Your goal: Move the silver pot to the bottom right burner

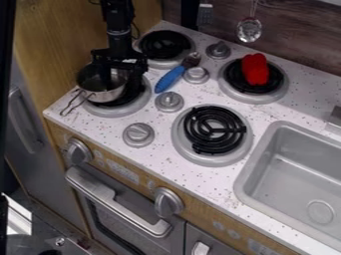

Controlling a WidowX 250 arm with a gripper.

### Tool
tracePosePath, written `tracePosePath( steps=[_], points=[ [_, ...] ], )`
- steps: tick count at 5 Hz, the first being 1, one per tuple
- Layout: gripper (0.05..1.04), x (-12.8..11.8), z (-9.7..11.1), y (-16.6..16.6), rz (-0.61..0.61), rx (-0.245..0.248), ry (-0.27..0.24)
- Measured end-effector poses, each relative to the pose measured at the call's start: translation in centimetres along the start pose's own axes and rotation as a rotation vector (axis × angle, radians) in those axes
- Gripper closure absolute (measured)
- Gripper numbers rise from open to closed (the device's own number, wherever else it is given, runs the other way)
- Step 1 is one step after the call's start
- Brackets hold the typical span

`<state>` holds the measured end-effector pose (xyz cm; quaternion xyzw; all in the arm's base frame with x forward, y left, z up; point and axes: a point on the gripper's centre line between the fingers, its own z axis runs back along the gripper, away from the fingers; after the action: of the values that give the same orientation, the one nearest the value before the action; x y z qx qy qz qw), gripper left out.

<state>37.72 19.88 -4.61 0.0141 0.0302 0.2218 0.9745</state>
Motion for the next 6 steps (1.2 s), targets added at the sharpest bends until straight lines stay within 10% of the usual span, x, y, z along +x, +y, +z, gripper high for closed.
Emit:
tracePosePath(
  steps=[3, 6],
  points=[
    [0.878, -1.4, 0.2, -2.0, -0.055, -0.026, -0.023],
    [1.013, -8.8, 4.8, -10.6, -0.276, -0.078, -0.105]
  ],
)
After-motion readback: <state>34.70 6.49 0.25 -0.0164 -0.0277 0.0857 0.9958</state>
